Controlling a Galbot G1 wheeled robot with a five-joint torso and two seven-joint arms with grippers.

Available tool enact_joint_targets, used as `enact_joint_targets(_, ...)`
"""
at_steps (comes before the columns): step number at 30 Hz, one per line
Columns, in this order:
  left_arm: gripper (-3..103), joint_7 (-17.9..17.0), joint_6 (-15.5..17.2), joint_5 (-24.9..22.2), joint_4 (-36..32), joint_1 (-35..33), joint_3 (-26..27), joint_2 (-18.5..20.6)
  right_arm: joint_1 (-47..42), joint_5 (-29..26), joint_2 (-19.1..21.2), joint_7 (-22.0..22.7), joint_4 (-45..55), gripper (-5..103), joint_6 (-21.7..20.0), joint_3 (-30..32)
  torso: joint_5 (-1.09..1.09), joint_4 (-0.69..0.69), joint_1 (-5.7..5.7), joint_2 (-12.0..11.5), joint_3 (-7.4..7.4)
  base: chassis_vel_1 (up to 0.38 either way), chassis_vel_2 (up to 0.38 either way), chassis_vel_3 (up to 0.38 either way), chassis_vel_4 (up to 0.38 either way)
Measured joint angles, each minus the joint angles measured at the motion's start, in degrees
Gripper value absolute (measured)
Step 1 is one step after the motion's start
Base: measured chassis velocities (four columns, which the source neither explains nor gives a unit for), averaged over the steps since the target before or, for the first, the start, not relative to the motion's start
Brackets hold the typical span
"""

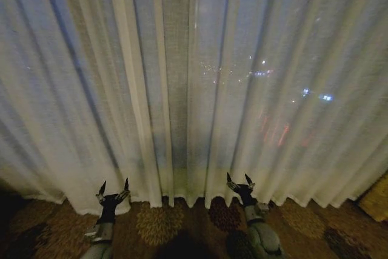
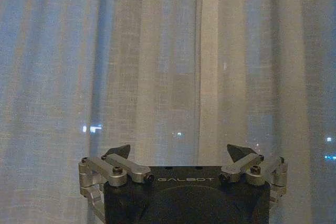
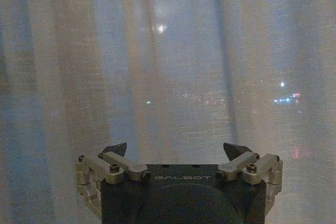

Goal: Open the curtains by pulling them apart, changing their state from closed to fully open.

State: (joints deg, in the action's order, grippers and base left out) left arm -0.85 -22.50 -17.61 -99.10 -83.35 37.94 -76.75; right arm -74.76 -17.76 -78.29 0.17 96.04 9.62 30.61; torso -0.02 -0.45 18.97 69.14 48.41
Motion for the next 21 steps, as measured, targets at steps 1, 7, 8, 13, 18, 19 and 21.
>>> enact_joint_targets(1,100,0.00,0.00,0.00,0.00,0.00,0.01,0.01,0.10,0.04,-0.01,0.02,-0.03,100,0.00,0.00,0.00,0.00,-0.01,0.00,0.00,-0.128,0.175,0.090,-0.084)
enact_joint_targets(7,100,0.00,0.00,0.00,0.00,-0.02,0.00,0.00,0.38,0.47,-0.03,-0.73,0.32,100,-0.63,0.05,0.02,-0.01,-0.13,0.04,-0.05,-0.022,0.008,0.019,0.001)
enact_joint_targets(8,100,0.00,0.00,0.00,0.00,-0.04,0.00,-0.01,0.67,0.77,0.02,-1.25,0.31,100,-0.49,0.08,0.01,-0.01,-0.18,0.08,-0.07,0.038,-0.069,-0.049,0.063)
enact_joint_targets(13,100,0.00,0.00,0.00,0.00,-0.04,0.00,-0.01,1.60,0.78,0.26,-1.28,0.39,100,-0.78,-0.27,0.01,-0.01,-0.18,0.09,-0.06,0.000,0.000,0.000,0.000)
enact_joint_targets(18,100,0.00,0.01,0.00,0.00,-0.02,0.01,0.00,2.46,0.79,-0.06,-1.26,0.31,100,-1.02,-0.78,0.01,-0.01,-0.09,0.04,-0.03,-0.064,0.077,0.060,-0.076)
enact_joint_targets(19,100,0.00,0.01,0.00,0.00,-0.02,0.01,0.00,2.83,0.79,-0.25,-1.26,0.13,100,-1.07,-1.10,0.01,0.00,-0.09,0.04,-0.03,-0.130,0.125,0.176,-0.124)
enact_joint_targets(21,100,0.00,0.01,0.00,0.00,-0.02,0.01,0.00,3.00,0.81,-0.33,-1.26,-0.02,100,-1.07,-1.25,0.00,0.00,-0.10,0.05,-0.04,-0.164,0.163,0.176,-0.124)
